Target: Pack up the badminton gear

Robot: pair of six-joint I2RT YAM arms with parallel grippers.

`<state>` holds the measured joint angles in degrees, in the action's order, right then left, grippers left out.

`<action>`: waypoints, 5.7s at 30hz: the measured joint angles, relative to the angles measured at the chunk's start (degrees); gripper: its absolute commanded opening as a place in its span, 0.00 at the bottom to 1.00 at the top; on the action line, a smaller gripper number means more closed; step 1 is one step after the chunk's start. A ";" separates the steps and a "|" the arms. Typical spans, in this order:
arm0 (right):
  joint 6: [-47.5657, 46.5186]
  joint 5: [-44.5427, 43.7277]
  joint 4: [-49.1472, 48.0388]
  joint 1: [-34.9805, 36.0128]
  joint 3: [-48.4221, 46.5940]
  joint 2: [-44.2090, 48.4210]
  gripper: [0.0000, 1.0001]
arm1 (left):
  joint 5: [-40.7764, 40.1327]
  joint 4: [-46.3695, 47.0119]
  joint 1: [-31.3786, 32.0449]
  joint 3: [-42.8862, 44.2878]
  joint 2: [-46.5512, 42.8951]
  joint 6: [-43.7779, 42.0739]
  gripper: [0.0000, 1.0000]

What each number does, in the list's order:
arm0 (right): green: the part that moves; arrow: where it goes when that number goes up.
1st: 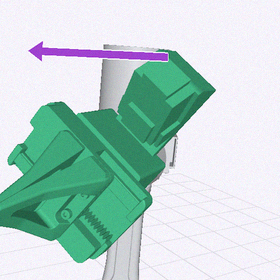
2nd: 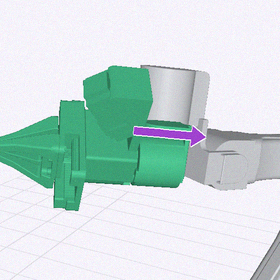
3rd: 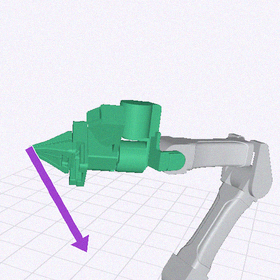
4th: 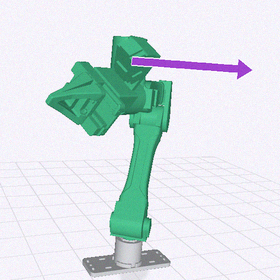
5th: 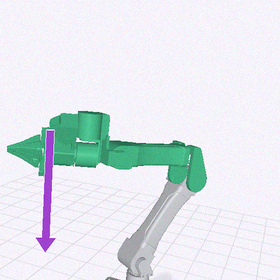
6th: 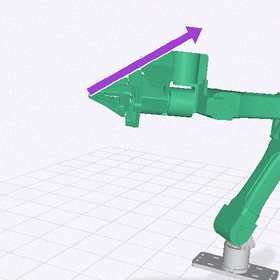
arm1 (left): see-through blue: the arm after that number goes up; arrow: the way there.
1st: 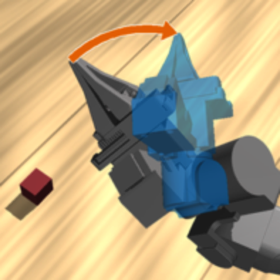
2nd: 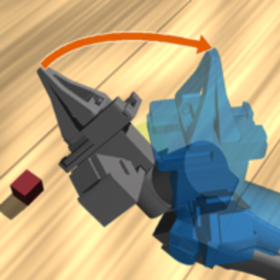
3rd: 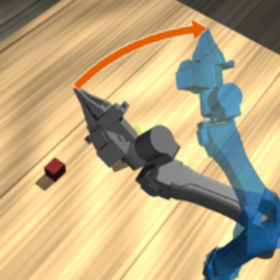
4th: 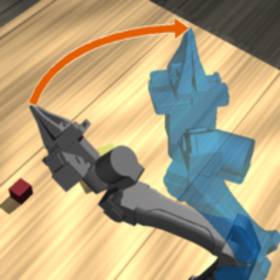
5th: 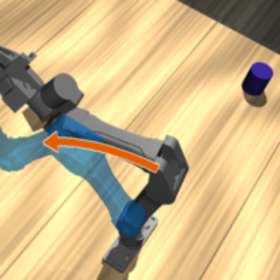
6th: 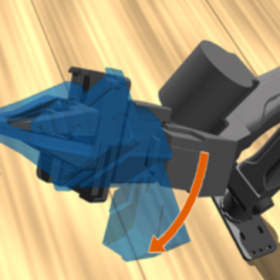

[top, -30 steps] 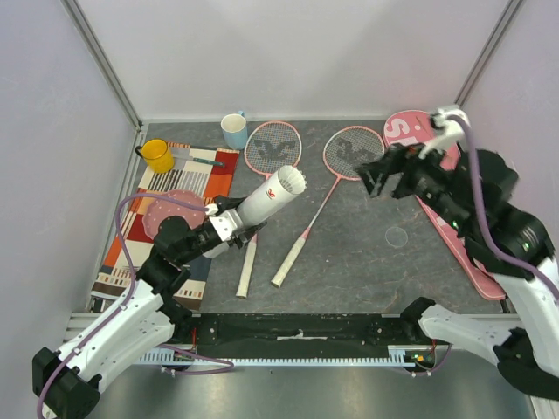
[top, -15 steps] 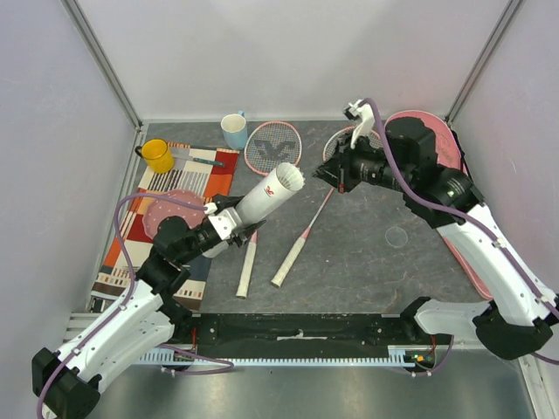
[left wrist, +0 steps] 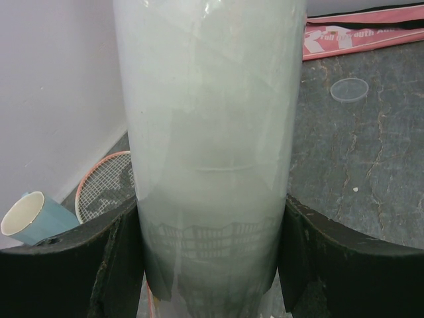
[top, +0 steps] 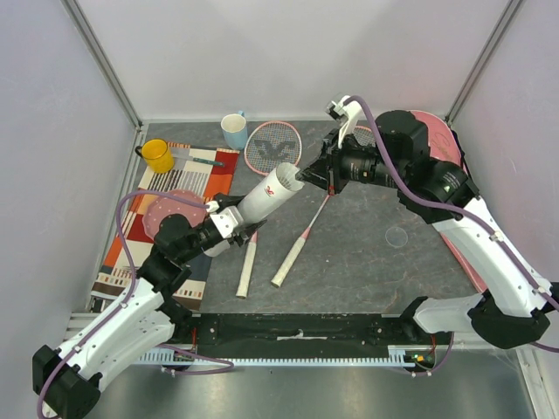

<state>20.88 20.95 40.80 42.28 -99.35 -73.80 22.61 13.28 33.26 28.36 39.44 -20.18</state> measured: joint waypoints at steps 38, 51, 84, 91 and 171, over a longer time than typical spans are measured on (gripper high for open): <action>7.50 -55.23 -1.75 2.14 25.33 24.46 0.89 | 0.28 -1.97 0.00 0.00 -0.61 -0.02 0.34; 11.69 -37.59 -2.27 -32.22 46.66 -2.73 0.50 | 0.33 -1.16 0.33 0.00 -1.86 0.00 0.34; 5.81 -19.15 -15.26 -34.71 52.19 -4.31 0.00 | 0.48 -0.74 0.63 0.00 -1.57 0.00 0.34; 5.51 5.20 -17.59 -33.16 35.12 12.96 0.00 | 0.52 -0.81 0.63 0.00 -0.33 0.00 0.34; 9.49 22.08 8.41 -5.16 -0.74 -7.13 0.00 | 3.48 -9.35 0.68 0.13 -0.74 -2.62 0.33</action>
<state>30.37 43.03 49.21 37.12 -100.09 -80.93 26.09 3.92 33.93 28.49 38.70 -22.81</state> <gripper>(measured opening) 0.007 0.724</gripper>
